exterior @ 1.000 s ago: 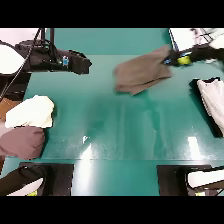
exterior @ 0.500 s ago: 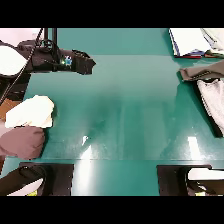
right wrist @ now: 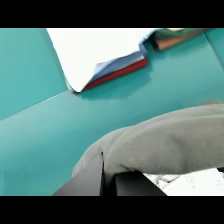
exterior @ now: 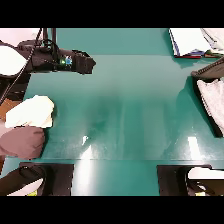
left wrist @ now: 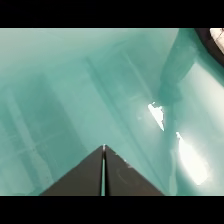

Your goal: Fold the shirts.

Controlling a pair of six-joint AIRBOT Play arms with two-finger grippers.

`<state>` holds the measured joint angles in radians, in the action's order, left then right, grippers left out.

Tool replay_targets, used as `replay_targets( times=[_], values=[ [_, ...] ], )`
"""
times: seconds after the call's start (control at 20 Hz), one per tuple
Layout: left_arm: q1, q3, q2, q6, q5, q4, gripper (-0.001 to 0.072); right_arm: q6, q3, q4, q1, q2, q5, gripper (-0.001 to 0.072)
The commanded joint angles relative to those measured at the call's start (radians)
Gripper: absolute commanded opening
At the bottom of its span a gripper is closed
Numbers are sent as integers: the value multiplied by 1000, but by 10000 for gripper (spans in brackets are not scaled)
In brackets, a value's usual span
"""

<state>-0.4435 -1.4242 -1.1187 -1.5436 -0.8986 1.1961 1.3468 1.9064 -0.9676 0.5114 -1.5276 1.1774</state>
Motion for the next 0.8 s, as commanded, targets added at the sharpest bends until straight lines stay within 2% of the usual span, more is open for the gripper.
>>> replay_targets(
  times=[0.0,0.2,0.6,0.65,0.7,0.75],
  values=[
    [0,0,0,-1,0,0,30,-5,76,4,17,15,111,11],
    [0,0,0,-1,-4,0,30,-4,-42,-85,70,103,142,11],
    [0,0,0,7,-29,1,30,-5,-485,-264,254,300,166,15],
    [0,0,-1,7,-31,1,30,-5,-533,-275,276,315,169,33],
    [0,0,0,7,-30,1,30,-5,-574,-279,299,328,170,183],
    [0,0,0,7,-30,1,30,-5,-612,-285,322,339,169,433]
  ],
)
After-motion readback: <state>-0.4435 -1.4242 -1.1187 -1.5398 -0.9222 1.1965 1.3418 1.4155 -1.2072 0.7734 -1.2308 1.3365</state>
